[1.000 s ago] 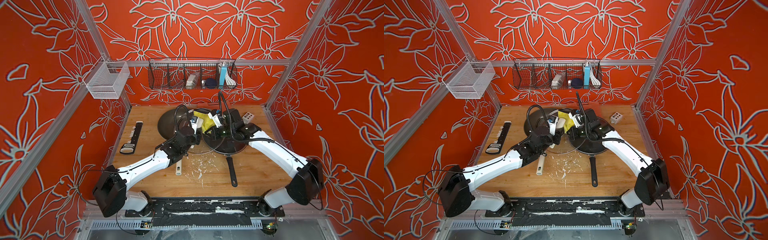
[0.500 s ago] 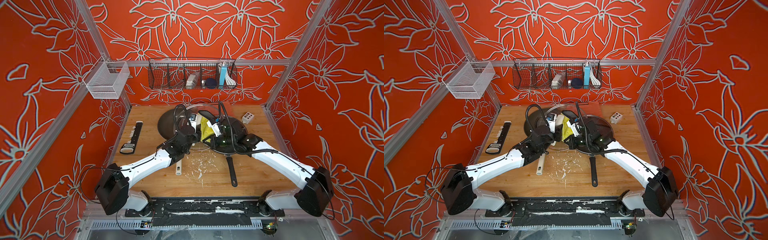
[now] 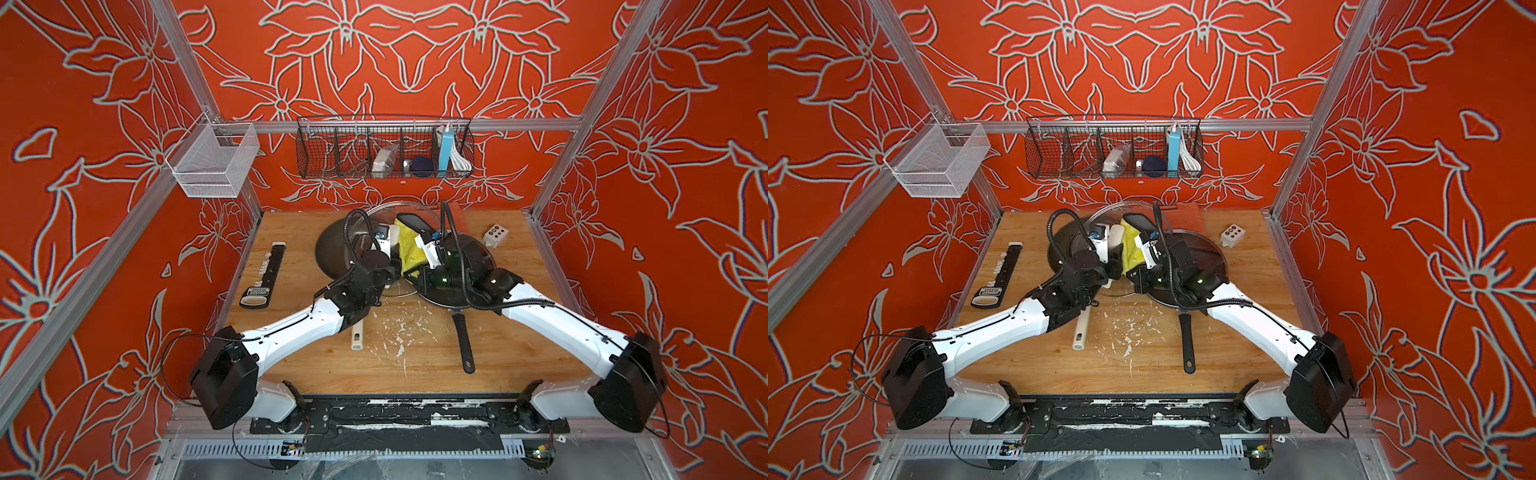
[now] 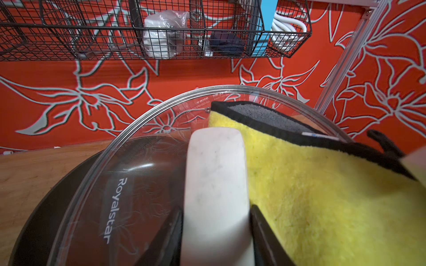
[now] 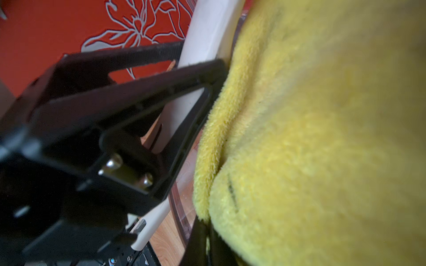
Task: Wipe the pot lid with a cloth
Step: Wipe the pot lid.
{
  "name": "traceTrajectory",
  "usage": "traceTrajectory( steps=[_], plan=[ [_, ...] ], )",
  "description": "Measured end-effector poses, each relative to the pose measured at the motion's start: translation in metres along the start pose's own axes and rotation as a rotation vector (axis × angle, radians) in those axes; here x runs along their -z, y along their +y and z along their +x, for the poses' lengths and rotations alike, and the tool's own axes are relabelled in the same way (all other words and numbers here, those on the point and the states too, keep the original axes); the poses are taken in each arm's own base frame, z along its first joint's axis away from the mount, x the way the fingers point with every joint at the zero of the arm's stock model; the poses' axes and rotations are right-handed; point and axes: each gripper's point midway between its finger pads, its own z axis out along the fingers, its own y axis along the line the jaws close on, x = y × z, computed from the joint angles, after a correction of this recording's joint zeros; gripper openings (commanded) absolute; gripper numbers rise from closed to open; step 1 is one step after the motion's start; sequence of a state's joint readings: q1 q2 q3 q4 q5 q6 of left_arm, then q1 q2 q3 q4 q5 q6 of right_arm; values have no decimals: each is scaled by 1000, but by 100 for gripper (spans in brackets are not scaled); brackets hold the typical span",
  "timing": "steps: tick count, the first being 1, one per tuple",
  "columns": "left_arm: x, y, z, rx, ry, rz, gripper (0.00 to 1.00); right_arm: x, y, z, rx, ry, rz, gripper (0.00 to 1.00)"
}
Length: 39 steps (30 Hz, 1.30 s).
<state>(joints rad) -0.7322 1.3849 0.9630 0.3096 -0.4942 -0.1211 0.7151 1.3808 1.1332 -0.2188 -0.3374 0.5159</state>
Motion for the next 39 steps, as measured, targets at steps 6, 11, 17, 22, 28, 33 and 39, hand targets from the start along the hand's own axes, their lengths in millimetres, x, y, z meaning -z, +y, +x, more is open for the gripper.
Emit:
traceTrajectory(
  steps=[6,11,17,22,28,33,39],
  plan=[
    [0,0,0,11,-1,-2,0,-10,-4,-30,14,-59,50,0],
    [3,0,-4,27,-11,1,0,-14,-12,-68,21,-118,87,0],
    [5,1,-8,50,-18,3,0,-14,-47,-118,-9,-199,139,0],
    [5,1,-6,46,-9,1,0,-18,-72,-147,-23,-232,161,0],
    [5,2,-6,45,-9,-3,0,-22,-74,-150,-22,-219,147,0],
    [2,2,-2,40,-2,-10,0,-24,-70,-137,-21,-195,127,0],
    [-11,-2,6,26,20,-28,0,-23,-54,-89,-14,-123,103,0]
  ],
)
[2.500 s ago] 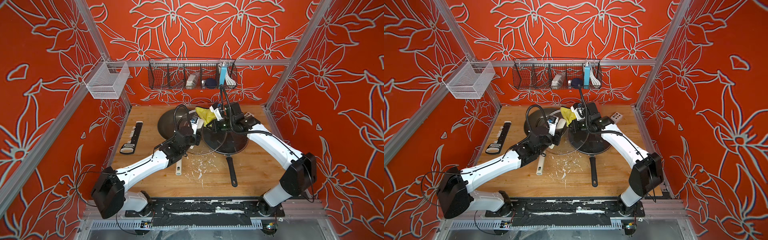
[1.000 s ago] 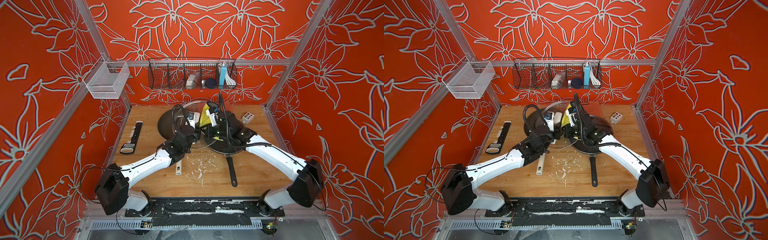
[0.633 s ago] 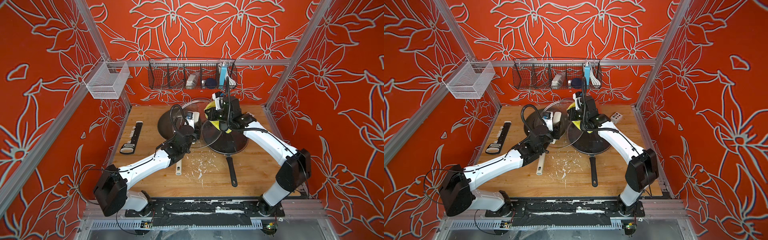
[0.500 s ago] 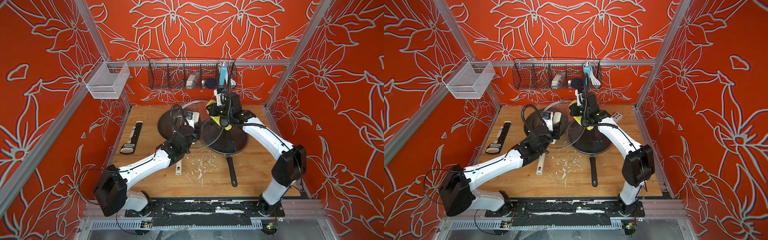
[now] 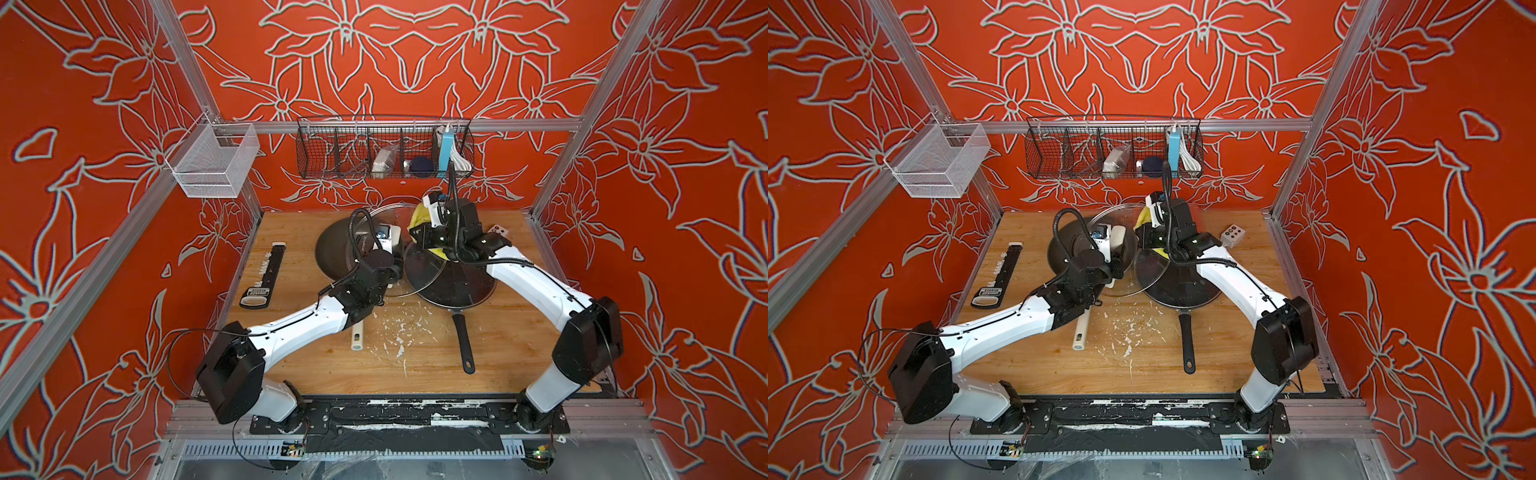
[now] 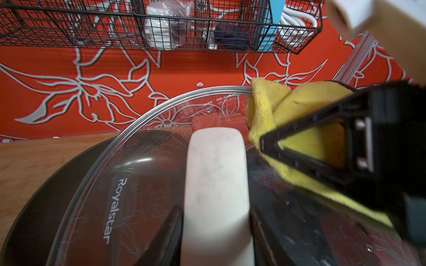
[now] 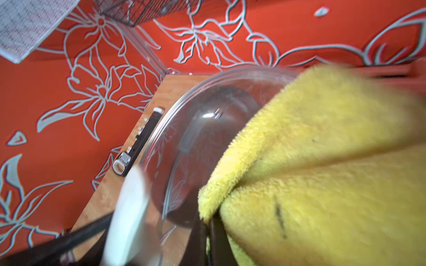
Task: Wipe the pot lid with a cloth
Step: Wipe the pot lid.
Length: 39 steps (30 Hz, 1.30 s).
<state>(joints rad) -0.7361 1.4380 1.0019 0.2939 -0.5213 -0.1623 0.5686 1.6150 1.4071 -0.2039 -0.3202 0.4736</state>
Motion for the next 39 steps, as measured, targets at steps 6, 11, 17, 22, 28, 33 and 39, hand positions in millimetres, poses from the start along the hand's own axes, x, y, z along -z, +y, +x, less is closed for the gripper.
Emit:
traceTrajectory(
  steps=[6,11,17,22,28,33,39],
  plan=[
    [-8,-6,-8,17,-14,0,0,17,30,44,31,37,-60,0],
    [-10,-7,-9,40,-19,-4,0,27,43,80,31,67,-97,0],
    [-12,-7,-4,61,-12,-10,0,33,45,103,11,89,-105,0],
    [-12,-6,-5,81,-17,-14,0,35,44,99,13,76,-95,0],
    [-7,-5,-12,117,-30,-10,0,39,48,79,32,62,-68,0],
    [9,3,-24,155,-61,-5,0,39,50,43,51,9,-53,0],
    [19,11,-21,156,-48,-15,0,28,36,0,50,-29,-10,0]
  ],
)
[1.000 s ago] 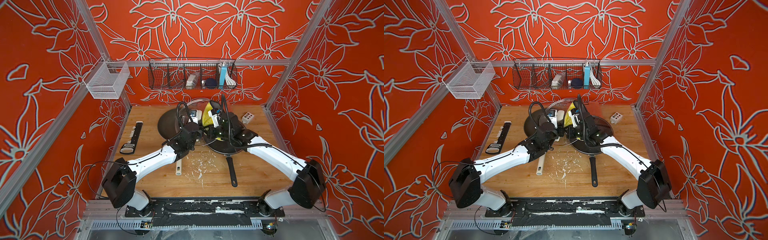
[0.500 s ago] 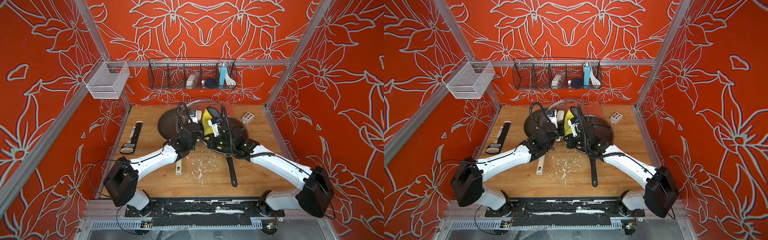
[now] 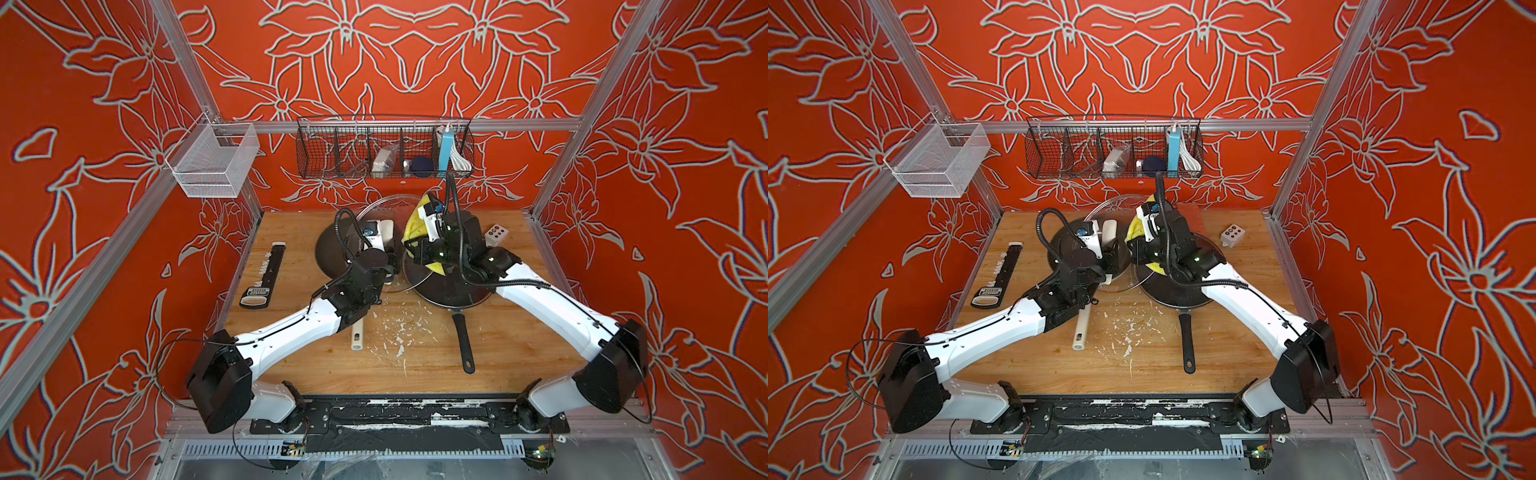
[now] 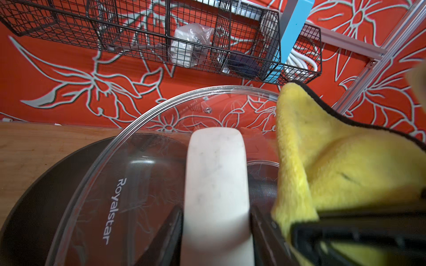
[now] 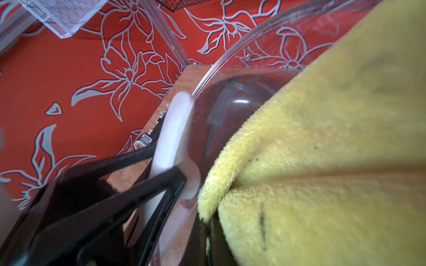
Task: Wipe the pot lid with a cloth
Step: Wipe the pot lid, then place the cleaning item at the center of the board.
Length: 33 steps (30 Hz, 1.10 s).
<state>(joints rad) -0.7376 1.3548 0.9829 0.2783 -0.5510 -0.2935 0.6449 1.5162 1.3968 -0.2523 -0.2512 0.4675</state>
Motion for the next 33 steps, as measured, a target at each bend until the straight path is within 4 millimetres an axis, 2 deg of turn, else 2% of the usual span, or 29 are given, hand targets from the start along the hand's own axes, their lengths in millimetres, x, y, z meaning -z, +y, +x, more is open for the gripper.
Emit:
traceTrajectory(
  steps=[5,9,14,17,19,22,30,33],
  plan=[
    [6,2,7,-15,30,16,0,-21,-24,-31,-3,-7,51,0],
    [13,4,9,-44,52,25,0,-33,-44,-47,-8,-11,85,0],
    [16,6,10,-89,61,19,0,-27,-58,-57,-11,-11,106,0],
    [17,10,11,-130,72,-1,0,-21,-61,-56,-8,0,114,0],
    [17,14,11,-167,83,-22,0,-13,-59,-54,-6,6,111,0],
    [16,23,9,-197,91,-55,0,11,-49,-50,2,5,92,0],
    [5,70,-1,-194,106,-178,0,102,-8,-36,37,-39,8,0],
    [3,84,-3,-193,112,-215,0,126,4,-25,43,-31,-26,0]
  ],
)
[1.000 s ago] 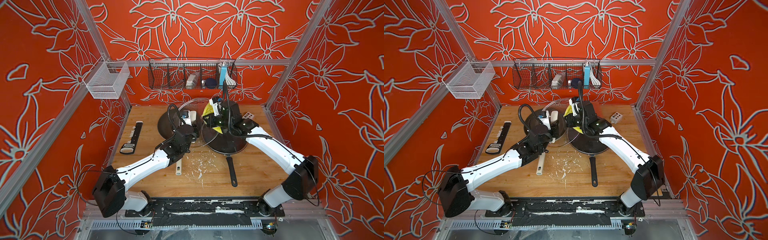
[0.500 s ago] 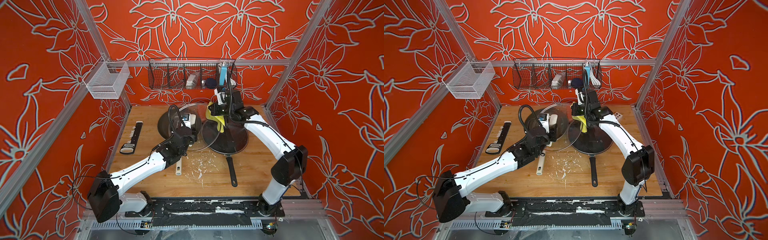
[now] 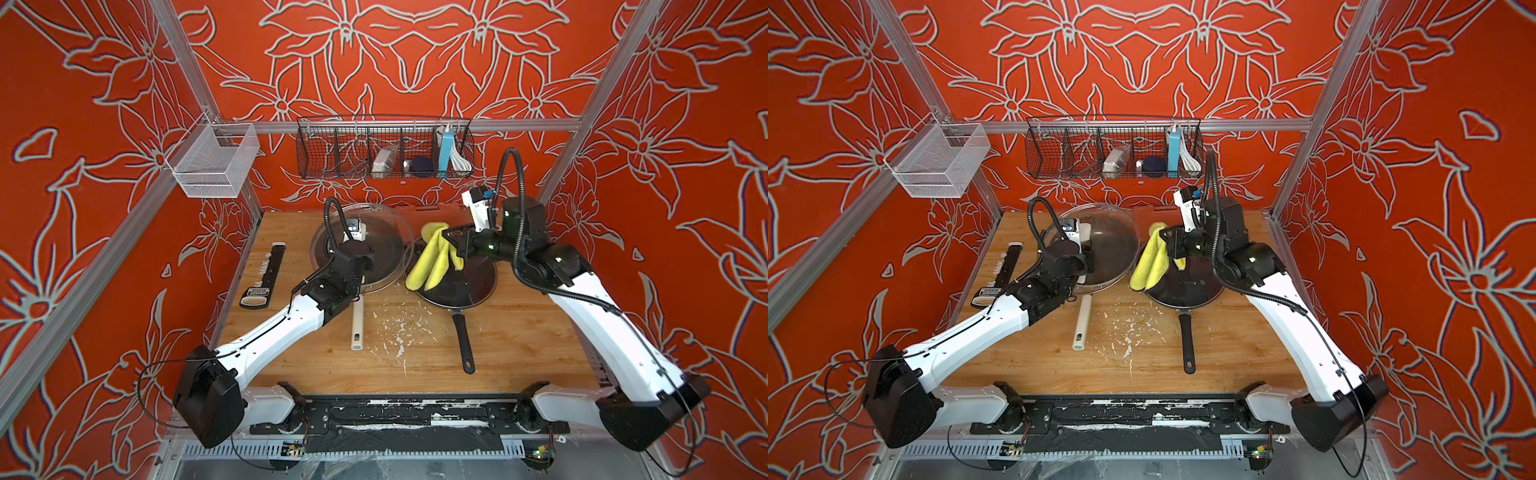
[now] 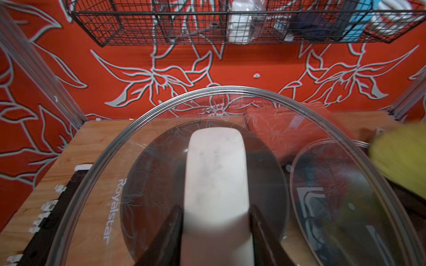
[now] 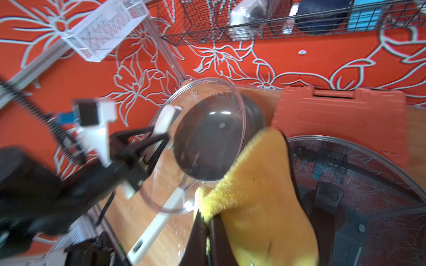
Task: Wipe the pot lid with a cloth
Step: Place the cleaning item at the center of the board.
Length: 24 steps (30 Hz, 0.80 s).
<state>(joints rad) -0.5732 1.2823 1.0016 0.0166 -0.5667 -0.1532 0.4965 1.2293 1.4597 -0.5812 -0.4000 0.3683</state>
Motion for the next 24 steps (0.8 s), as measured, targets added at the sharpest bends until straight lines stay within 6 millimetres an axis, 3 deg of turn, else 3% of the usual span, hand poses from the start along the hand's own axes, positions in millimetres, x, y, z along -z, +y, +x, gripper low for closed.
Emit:
traceTrajectory(
  steps=[6,11,18,23,24],
  plan=[
    [-10,3,-5,-3,14,-12,0,29,12,45,-10,72,-43,0],
    [-22,-2,0,-13,33,-6,0,39,15,90,-19,145,-59,0],
    [-39,-6,22,-35,88,3,0,14,21,165,-14,317,-104,0],
    [-49,-1,31,-25,111,-8,0,-7,21,197,5,366,-107,0],
    [-52,0,32,-19,111,-12,0,-10,21,200,5,361,-109,6]
  ],
)
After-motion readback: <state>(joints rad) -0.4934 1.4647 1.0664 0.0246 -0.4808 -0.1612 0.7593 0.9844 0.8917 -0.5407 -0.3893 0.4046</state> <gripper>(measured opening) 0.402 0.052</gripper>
